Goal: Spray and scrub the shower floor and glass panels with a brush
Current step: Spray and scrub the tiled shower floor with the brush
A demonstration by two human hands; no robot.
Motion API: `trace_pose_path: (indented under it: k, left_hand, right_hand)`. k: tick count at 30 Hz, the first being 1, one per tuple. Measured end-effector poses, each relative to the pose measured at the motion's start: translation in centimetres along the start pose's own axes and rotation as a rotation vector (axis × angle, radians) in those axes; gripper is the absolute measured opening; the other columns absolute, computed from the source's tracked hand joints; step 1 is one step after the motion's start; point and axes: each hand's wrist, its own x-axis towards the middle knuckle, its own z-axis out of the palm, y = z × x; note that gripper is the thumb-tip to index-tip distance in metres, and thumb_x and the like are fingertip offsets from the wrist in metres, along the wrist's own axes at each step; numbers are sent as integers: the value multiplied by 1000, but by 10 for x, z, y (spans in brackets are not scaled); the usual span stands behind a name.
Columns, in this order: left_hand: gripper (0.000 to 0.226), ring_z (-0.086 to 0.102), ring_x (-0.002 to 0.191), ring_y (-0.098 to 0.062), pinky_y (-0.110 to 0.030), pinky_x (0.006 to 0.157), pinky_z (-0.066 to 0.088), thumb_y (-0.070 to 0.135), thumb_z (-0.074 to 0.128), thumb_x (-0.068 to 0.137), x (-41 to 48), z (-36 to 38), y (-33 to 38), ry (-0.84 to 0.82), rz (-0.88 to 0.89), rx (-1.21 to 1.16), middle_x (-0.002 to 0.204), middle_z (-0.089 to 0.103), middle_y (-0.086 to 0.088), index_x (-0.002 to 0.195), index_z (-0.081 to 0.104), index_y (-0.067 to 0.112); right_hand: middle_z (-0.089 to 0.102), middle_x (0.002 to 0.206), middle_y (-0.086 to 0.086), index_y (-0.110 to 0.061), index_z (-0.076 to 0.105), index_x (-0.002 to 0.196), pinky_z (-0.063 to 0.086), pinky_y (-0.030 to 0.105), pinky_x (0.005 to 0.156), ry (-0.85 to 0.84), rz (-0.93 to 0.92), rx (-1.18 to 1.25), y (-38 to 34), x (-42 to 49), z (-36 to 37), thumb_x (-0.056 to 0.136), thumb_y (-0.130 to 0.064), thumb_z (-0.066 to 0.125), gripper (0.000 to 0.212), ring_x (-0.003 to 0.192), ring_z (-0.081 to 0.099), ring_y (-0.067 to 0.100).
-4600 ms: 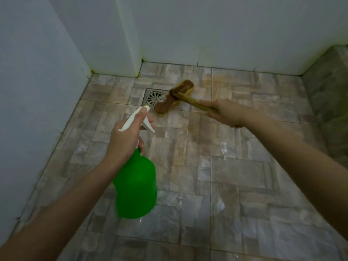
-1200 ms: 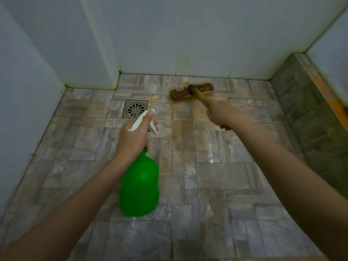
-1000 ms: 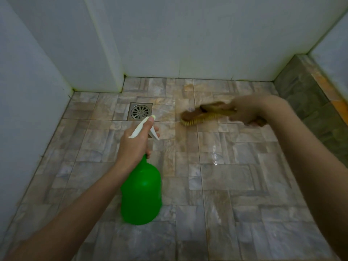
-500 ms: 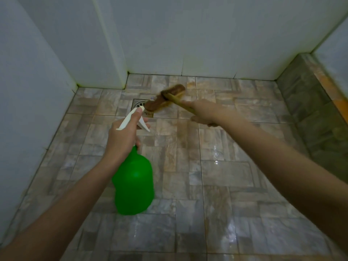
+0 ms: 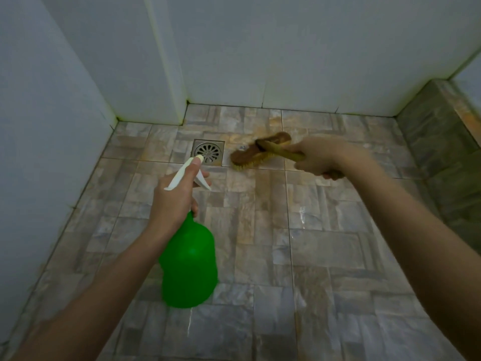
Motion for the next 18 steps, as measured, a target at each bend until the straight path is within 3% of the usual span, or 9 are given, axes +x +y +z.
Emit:
trace_pose_path:
  k: [2,4,8,10,13,16,18]
  left_hand:
    - [46,51,39,-16,-32,56,46,58,49,98,2,-1,2,-10,4,-6,97,77,7,64,73,40]
    - [46,50,40,-17,-31,56,45,57,49,98,4,-1,5,0,4,-32,96,76,9,57,69,52]
    - [48,49,42,-20,-32,57,46,54,49,99,8,3,8,-8,25,-46,98,77,7,55,67,57]
    - [47,49,41,-19,-32,57,46,55,49,99,9,5,8,-12,23,-44,98,77,6,56,67,57]
    - [45,49,42,-19,-33,58,47,54,50,99,11,4,6,-2,8,-68,92,78,9,58,68,57]
    - [43,49,41,-18,-31,55,46,53,50,99,11,0,5,23,-5,-100,89,78,10,62,69,58]
    - [43,50,43,-19,-29,52,44,52,50,100,11,-6,4,35,-12,-112,92,78,7,62,70,58]
  right_hand:
    - [60,86,16,-34,32,146,45,26,42,-26,108,61,10,-18,5,98,-10,44,55,56,54,22]
    - [58,83,16,-31,30,146,44,25,40,57,191,145,14,-14,16,97,-7,43,56,53,54,21]
    - [59,83,18,-32,6,154,43,27,38,273,204,209,6,49,8,93,0,40,77,52,56,23]
    - [58,94,19,-26,6,154,43,28,40,266,210,272,-3,68,-3,95,-3,38,71,55,57,23]
    - [56,86,17,-18,13,153,43,28,38,167,212,249,-26,62,-1,97,-5,37,63,54,56,21]
    - [52,82,15,-33,-2,153,39,20,31,93,130,208,-44,53,8,96,-3,35,74,54,56,20]
    - [53,93,18,-37,-7,152,39,20,30,134,117,228,-47,71,3,96,-1,34,79,56,57,21]
